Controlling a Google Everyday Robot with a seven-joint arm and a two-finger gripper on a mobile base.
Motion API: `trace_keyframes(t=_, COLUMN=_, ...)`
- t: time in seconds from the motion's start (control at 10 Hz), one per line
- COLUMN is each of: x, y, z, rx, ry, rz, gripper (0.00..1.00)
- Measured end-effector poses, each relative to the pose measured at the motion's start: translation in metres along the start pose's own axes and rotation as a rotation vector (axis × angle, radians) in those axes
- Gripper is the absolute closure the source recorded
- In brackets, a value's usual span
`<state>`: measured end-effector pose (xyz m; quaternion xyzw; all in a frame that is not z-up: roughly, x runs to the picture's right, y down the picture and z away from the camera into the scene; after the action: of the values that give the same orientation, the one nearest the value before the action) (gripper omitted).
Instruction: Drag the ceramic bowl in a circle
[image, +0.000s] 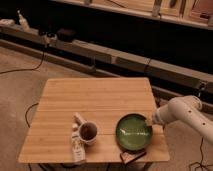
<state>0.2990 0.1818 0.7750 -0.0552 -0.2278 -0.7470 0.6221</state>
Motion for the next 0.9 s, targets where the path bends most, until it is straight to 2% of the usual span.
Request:
trace_keyframes(t=0.1, x=0.004, y=0.032, z=-0.014, rx=-0.085, ry=0.019, rz=0.058, gripper=0.94)
trace_keyframes(t=0.2, x=0.014, y=0.065, z=-0.025, rx=-0.177, ry=0.056, rz=0.13, gripper=0.94)
trace_keyframes(t=0.3, x=0.023, y=0.075, z=-0.024, rx=-0.213, ry=0.08, rz=0.167, gripper=0.94)
trace_keyframes(t=0.4, x=0.038, y=0.079, z=-0.015, rx=-0.238, ry=0.113, rz=0.198, gripper=0.94)
trace_keyframes(t=0.5, x=0.054, y=0.077, z=-0.002, rx=-0.245, ry=0.144, rz=0.211, gripper=0.94)
trace_keyframes(t=0.9, x=0.121, y=0.054, z=0.044, rx=-0.226, ry=0.267, rz=0.186, gripper=0.94)
